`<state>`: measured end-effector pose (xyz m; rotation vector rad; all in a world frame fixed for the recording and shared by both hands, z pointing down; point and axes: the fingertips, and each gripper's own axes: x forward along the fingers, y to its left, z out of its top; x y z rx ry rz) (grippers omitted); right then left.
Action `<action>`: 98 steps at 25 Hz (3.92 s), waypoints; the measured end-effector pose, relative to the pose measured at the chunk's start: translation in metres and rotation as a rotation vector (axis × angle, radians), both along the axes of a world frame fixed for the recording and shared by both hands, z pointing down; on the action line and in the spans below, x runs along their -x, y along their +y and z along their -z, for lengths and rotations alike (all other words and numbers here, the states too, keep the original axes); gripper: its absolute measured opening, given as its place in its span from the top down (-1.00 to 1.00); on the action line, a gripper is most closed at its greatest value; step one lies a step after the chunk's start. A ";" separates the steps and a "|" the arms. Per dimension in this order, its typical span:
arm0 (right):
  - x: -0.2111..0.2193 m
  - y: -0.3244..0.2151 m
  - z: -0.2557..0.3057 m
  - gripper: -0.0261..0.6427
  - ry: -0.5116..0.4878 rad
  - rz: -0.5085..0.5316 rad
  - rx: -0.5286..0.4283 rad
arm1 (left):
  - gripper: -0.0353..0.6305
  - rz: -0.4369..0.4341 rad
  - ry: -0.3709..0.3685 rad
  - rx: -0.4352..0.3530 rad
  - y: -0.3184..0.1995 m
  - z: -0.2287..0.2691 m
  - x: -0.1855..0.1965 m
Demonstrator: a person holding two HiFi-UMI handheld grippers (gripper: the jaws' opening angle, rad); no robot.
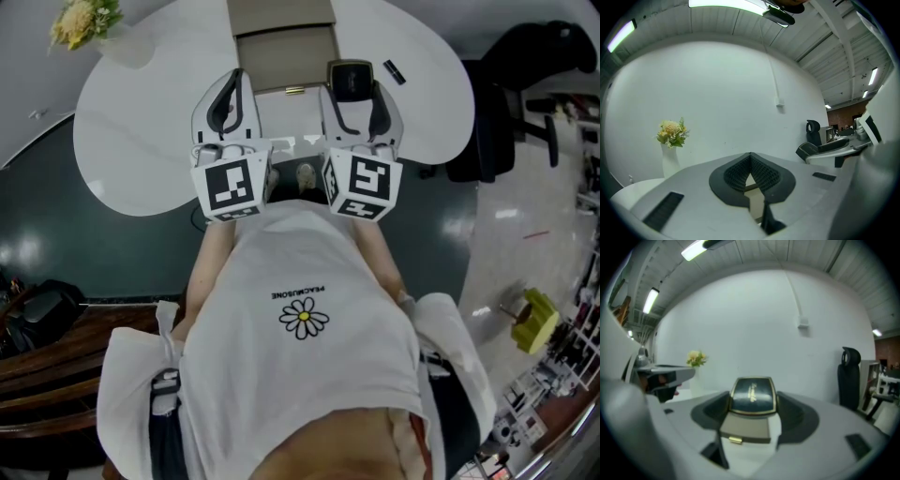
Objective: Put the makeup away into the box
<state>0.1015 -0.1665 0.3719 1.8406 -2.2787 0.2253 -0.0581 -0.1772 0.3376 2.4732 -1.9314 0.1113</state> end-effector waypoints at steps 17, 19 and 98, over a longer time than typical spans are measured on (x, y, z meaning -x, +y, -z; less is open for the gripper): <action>0.029 -0.084 -0.108 -0.02 -0.053 0.101 0.409 | 0.83 0.061 0.001 0.045 -0.016 -0.017 0.027; 0.029 -0.099 -0.128 -0.02 -0.059 0.085 0.467 | 0.83 0.071 0.001 0.061 -0.017 -0.022 0.031; -0.062 -0.055 -0.092 0.77 0.045 0.075 0.265 | 0.83 -0.043 -0.019 0.118 -0.021 -0.042 -0.028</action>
